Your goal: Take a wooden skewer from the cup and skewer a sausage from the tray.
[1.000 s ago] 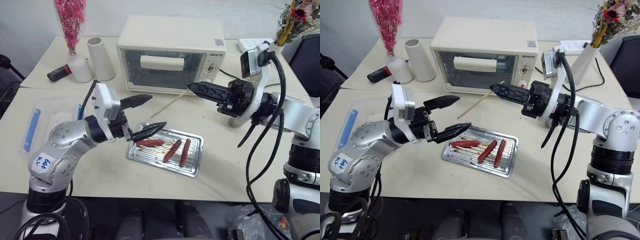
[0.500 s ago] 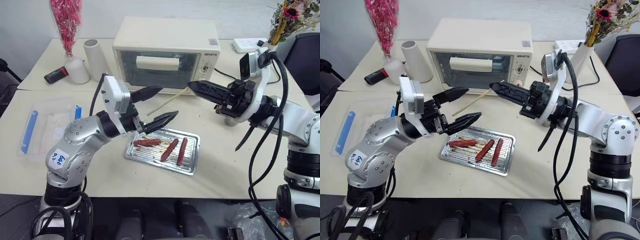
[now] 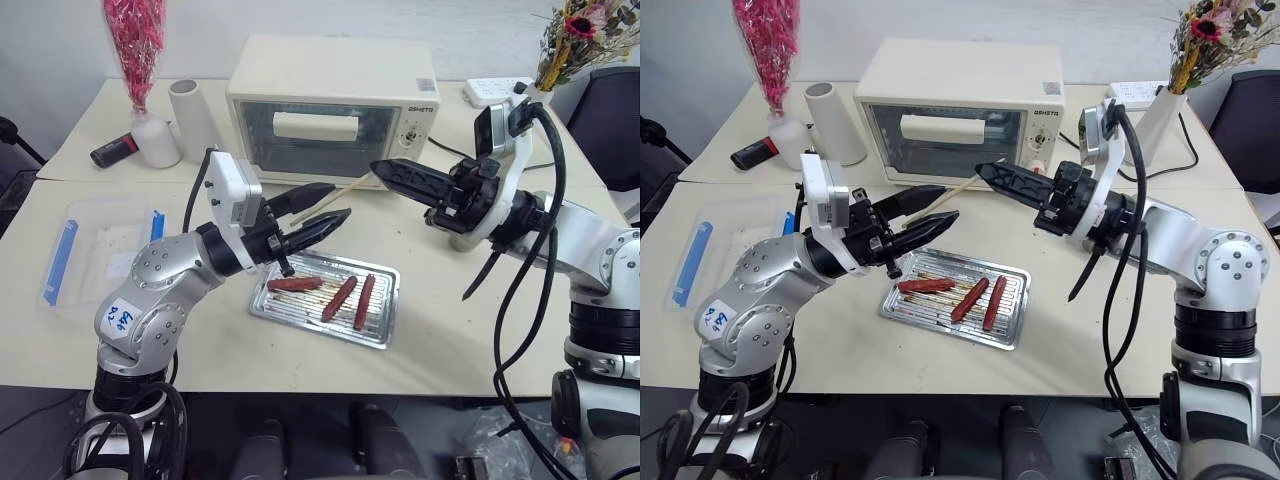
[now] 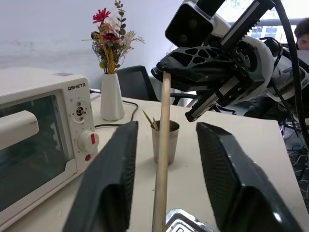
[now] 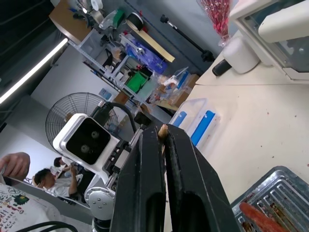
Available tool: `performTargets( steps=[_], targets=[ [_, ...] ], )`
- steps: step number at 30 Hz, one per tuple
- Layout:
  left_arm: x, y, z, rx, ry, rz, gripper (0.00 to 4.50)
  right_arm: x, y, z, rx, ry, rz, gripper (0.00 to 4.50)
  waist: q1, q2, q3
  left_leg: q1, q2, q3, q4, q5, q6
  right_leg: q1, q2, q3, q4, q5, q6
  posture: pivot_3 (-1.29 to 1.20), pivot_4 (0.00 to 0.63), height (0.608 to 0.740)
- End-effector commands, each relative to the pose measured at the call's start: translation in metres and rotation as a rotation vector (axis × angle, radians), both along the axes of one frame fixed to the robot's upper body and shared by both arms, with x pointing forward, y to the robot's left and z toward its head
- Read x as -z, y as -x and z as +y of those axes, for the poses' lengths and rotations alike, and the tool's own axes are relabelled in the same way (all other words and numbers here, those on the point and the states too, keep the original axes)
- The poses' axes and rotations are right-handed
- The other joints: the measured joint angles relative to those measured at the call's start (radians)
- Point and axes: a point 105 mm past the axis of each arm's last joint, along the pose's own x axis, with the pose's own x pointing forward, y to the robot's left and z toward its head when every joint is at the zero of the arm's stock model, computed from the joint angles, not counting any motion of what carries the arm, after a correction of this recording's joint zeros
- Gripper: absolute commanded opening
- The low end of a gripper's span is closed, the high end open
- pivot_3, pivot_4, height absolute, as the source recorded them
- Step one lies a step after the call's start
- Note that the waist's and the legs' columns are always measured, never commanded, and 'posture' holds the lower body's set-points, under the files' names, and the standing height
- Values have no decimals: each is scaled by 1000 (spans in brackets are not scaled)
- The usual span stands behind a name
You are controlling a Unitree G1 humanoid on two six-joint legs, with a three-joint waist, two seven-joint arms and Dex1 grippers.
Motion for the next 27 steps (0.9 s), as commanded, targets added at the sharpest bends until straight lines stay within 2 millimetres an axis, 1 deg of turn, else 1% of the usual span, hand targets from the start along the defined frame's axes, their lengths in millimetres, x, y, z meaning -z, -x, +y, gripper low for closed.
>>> performTargets(
  steps=[1,3,4,7,11,13,14,17,20,23,27],
  targets=[
    [-10,6,-1,17,21,-45,779,-15,9,2,-16,-28,-62,0,0,0,0,0,0,0,0,0,0,0,0,0,0,0,0,0,150,740],
    [-10,6,-1,17,19,-45,184,-16,8,2,-13,-30,-61,0,0,0,0,0,0,0,0,0,0,0,0,0,0,0,0,0,150,740],
    [-9,6,0,16,19,-44,41,-16,8,3,-11,-32,-60,0,0,0,0,0,0,0,0,0,0,0,0,0,0,0,0,0,150,740],
    [-9,5,1,14,20,-43,41,-16,8,4,-9,-34,-59,0,0,0,0,0,0,0,0,0,0,0,0,0,0,0,0,0,150,740],
    [-6,0,5,-22,2,-32,41,-17,8,5,-9,-25,-66,0,0,0,0,0,0,0,0,0,0,0,0,0,0,0,0,0,150,740],
    [-4,-3,10,-50,-9,-27,0,-15,6,4,13,8,-71,519,0,0,0,0,0,0,0,0,0,0,0,0,0,0,0,0,150,740],
    [-3,-5,14,-65,-15,-24,0,-12,5,5,22,32,-75,691,-1,0,0,0,0,0,0,0,0,0,0,0,0,0,0,0,150,740],
    [3,-8,28,-114,-51,-10,0,-1,3,5,72,173,-136,1631,-1,0,0,0,0,0,0,0,0,0,0,0,0,0,0,0,150,740],
    [11,-8,47,-166,-103,17,0,14,0,4,132,324,-194,2644,-1,0,0,0,0,0,0,0,0,0,0,0,0,0,0,0,150,740],
    [18,-6,64,-196,-159,49,0,32,-2,1,180,454,-230,2644,0,0,0,0,1,-1,0,0,0,0,0,0,-1,0,0,0,150,740],
    [26,3,80,-193,-236,91,0,68,-4,-2,240,718,-282,2644,0,0,0,0,0,0,0,0,0,0,-2,-1,-2,0,-1,0,150,740]
  ],
)
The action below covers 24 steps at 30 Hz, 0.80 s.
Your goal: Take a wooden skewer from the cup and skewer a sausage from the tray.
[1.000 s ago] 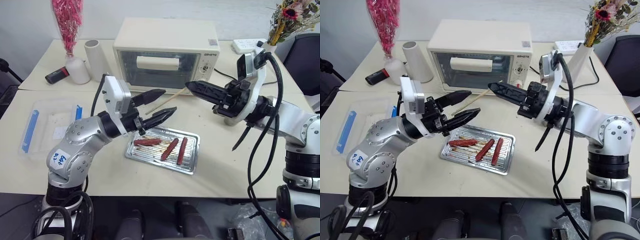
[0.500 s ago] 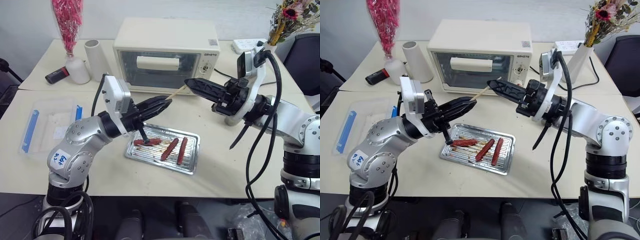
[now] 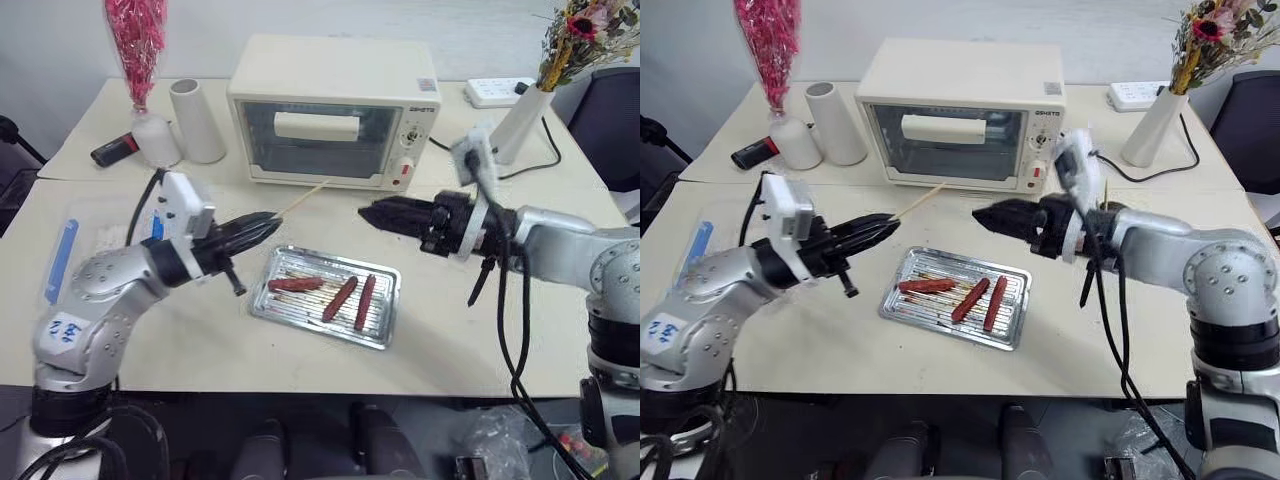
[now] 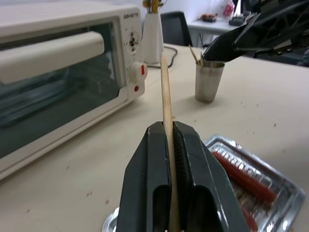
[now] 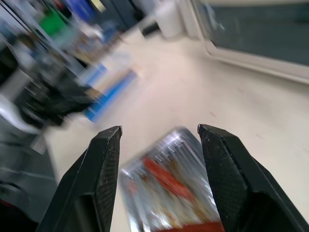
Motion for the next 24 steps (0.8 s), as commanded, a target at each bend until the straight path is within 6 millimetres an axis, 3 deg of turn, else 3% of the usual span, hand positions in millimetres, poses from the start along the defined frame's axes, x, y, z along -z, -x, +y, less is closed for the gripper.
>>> performTargets(
  steps=[1,6,13,24],
  targets=[
    [-3,13,7,36,-48,4,0,19,6,0,22,164,-53,2815,0,0,0,0,0,0,0,0,0,0,0,0,0,0,0,0,150,740],
    [6,30,11,101,-126,67,0,54,18,8,20,317,-33,4192,0,0,0,0,0,-1,-1,0,0,0,-1,-1,-1,0,-1,0,150,740],
    [2,39,7,151,-164,77,0,78,15,-3,138,430,-17,4192,0,-1,0,0,-1,-1,-1,0,0,0,-4,-3,-1,0,-3,0,150,740],
    [-3,38,1,167,-162,60,0,101,14,6,183,413,46,4192,-1,-1,-1,1,0,-1,-1,0,0,0,-1,-3,-1,1,-3,0,150,740]
  ],
)
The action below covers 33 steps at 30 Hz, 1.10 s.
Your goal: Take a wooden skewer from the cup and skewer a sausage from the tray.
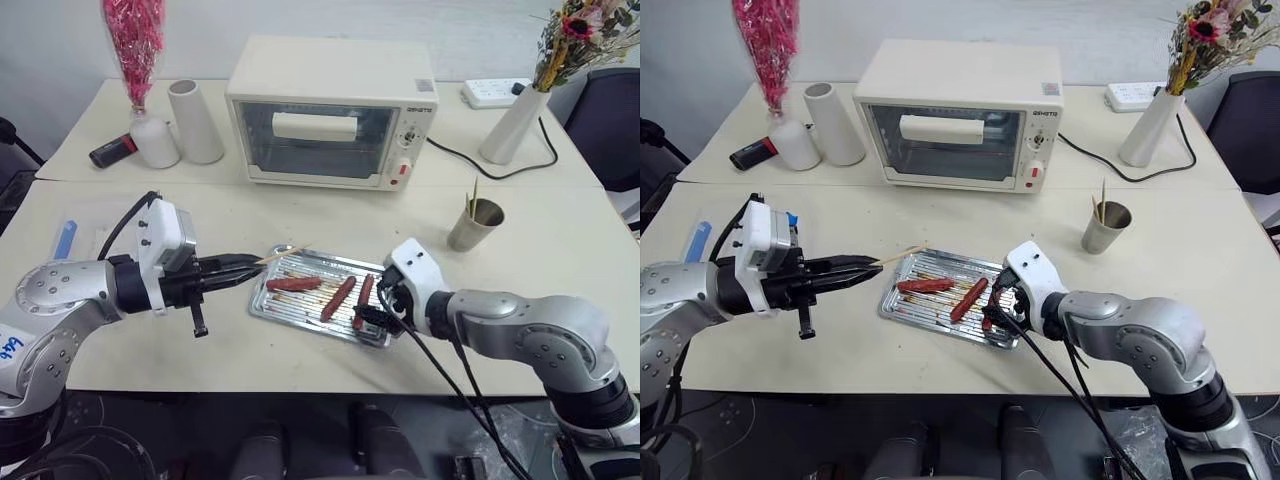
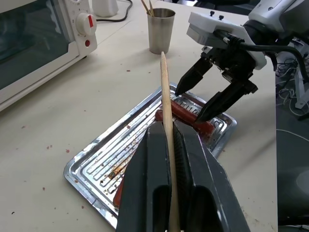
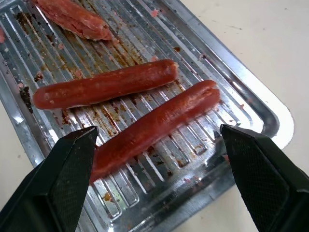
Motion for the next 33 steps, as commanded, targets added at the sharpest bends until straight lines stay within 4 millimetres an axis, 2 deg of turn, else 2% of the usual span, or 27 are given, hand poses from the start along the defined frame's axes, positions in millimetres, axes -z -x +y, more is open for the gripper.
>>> performTargets(
  steps=[1,7,10,13,25,29,33],
  targets=[
    [-11,3,-5,26,-2,-52,0,0,-2,2,6,12,-33,4192,0,0,0,0,0,0,0,0,0,0,0,0,0,0,0,0,150,740],
    [-14,0,-6,27,4,-65,0,11,-5,-3,-19,105,-68,4192,0,0,0,0,-2,0,0,0,0,0,1,0,0,0,0,0,150,740],
    [-16,-1,-7,25,13,-74,0,15,-4,-6,-45,144,-85,3626,0,-1,-1,1,-2,0,0,0,0,0,1,0,0,0,0,0,150,740],
    [-16,-2,-7,22,17,-77,0,12,-4,-6,-71,150,-112,2670,0,-2,-1,2,-3,0,0,0,0,1,2,0,0,0,0,0,150,740],
    [-14,-4,-9,24,28,-92,0,9,-6,-4,-152,153,-138,2670,0,-2,-1,2,-2,0,1,0,0,1,3,0,1,0,0,0,150,740],
    [-15,-3,-10,24,31,-97,0,11,-6,-3,-156,151,-138,1884,0,-2,-1,2,-3,0,1,0,0,1,3,0,2,0,0,0,150,740],
    [-14,-3,-10,21,31,-99,0,11,-6,-2,-156,147,-140,1884,0,-2,-1,2,-3,0,1,0,0,1,3,0,2,0,0,0,150,740]
  ],
)
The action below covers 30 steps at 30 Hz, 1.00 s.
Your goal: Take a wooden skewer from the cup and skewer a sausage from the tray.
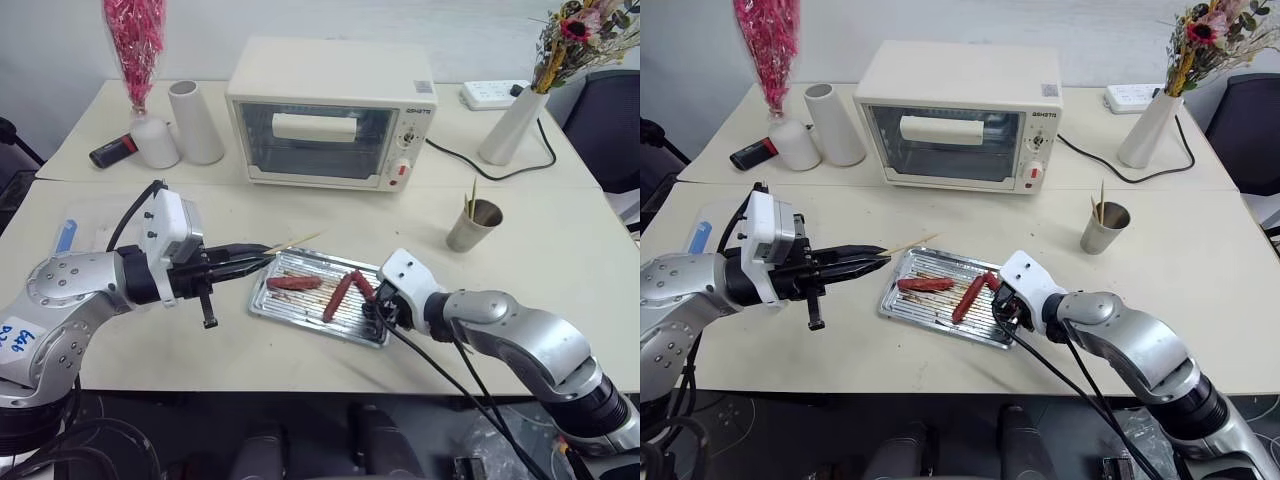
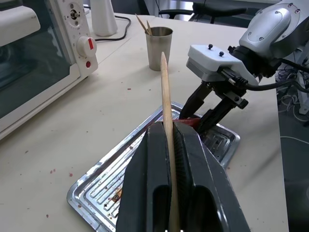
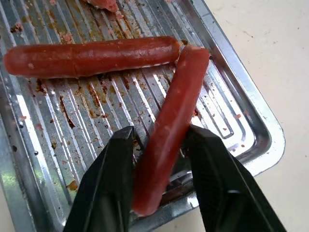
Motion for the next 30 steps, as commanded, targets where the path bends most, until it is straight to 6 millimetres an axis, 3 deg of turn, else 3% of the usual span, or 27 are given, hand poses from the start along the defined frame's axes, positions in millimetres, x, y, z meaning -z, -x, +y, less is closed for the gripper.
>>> performTargets(
  steps=[1,30],
  targets=[
    [-7,2,-1,-2,2,-47,0,-1,1,3,-14,-10,-13,1884,0,0,0,0,0,0,0,0,0,0,0,0,0,0,0,0,150,740],
    [-10,1,-3,-15,-4,-76,0,8,-22,14,25,4,-64,1884,-1,-4,-2,2,0,0,1,1,-1,0,0,0,4,0,-1,0,150,740]
  ],
)
